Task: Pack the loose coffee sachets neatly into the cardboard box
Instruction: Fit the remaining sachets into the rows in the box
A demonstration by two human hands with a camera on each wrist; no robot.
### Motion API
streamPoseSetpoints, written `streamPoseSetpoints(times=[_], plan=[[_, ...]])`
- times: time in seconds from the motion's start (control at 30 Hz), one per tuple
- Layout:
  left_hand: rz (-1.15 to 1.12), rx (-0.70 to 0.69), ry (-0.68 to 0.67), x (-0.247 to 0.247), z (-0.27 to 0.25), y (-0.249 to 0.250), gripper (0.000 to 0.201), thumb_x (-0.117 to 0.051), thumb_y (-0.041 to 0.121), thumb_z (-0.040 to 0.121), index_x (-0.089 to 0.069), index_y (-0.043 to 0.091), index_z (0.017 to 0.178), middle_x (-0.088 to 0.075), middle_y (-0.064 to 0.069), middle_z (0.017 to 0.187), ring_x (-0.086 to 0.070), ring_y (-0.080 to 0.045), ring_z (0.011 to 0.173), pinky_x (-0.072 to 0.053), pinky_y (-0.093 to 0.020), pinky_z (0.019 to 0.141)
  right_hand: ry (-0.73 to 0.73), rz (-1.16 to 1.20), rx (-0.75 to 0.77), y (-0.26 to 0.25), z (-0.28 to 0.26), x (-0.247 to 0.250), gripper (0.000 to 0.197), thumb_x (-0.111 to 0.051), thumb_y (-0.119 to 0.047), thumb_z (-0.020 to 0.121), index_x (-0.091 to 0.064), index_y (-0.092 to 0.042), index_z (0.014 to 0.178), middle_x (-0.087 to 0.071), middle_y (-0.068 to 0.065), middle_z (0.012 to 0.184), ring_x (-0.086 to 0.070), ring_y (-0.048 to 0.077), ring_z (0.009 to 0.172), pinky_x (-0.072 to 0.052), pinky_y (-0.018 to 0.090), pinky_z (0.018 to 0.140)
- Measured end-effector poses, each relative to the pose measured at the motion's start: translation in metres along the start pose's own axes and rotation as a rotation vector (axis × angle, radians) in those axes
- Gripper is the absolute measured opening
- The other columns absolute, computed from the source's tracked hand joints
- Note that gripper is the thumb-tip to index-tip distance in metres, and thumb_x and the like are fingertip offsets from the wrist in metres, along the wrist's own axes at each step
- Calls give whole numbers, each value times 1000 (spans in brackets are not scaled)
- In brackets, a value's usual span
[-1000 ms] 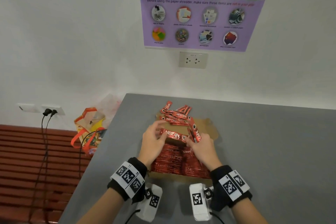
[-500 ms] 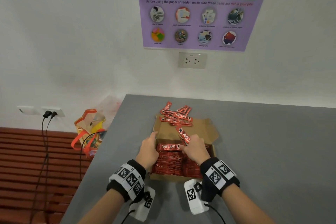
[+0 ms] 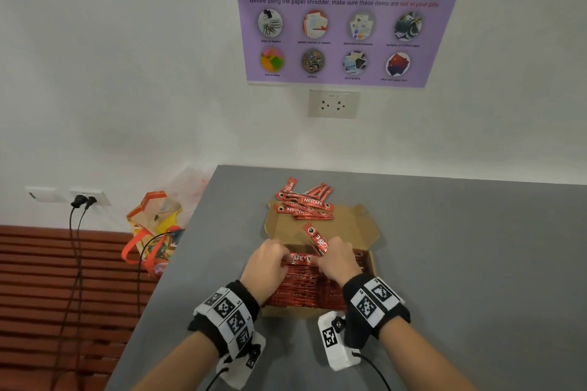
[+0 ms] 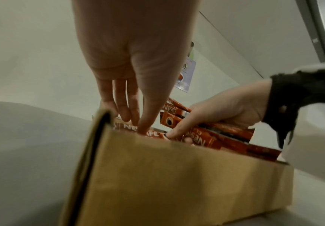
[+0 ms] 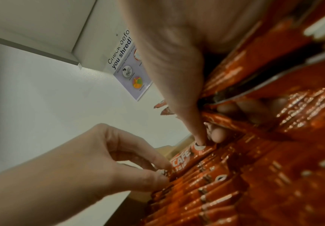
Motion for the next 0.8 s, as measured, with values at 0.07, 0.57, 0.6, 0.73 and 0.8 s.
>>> streamPoseSetpoints(times=[0.07, 0.57, 0.6, 0.73, 0.8], plan=[[17, 0, -23, -3, 1, 1, 21, -52, 5, 84, -69, 11, 94, -62, -3, 106, -55, -18, 101, -44, -27, 86, 11, -4, 0, 1, 0, 0, 34, -71, -29, 82, -53, -7, 100, -60, 13, 104, -63, 28, 91, -53, 39, 83], [-214, 87, 211, 27, 12, 2, 24, -50, 1, 90, -68, 6, 104, -64, -6, 103, -57, -10, 86, -38, -9, 76, 50, 40, 108, 5, -3, 19, 25, -70, -29, 82, -58, -9, 92, -60, 6, 92, -55, 14, 70, -42, 18, 52], [-267, 108, 228, 32, 13, 3, 23, -52, 3, 90, -67, 7, 106, -65, -4, 103, -56, -6, 82, -39, -7, 73, 40, 43, 124, 5, -3, 18, 27, -71, -31, 80, -59, -10, 91, -61, 6, 93, -56, 14, 72, -41, 18, 53], [-533, 54, 61, 36, 8, 25, 21, -60, 13, 89, -61, 20, 108, -67, 6, 92, -62, 4, 66, -46, -6, 65, -29, 51, 261, -2, -7, 3, 29, -76, -36, 74, -64, -15, 90, -65, 1, 89, -61, 16, 81, -50, 26, 71], [-639, 62, 47, 33, 5, 30, 13, -62, 11, 87, -61, 21, 95, -69, 6, 86, -66, 0, 68, -50, -14, 68, -33, 76, 325, -8, -11, -2, 28, -78, -36, 70, -67, -18, 89, -68, -3, 86, -63, 15, 83, -50, 27, 74]])
Point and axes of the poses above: each hand's wrist, its own z-axis towards the middle knuckle, its own x-axis out of the back of the hand, y = z × x, the point moved 2 cm from there along z, towards the middle knuckle
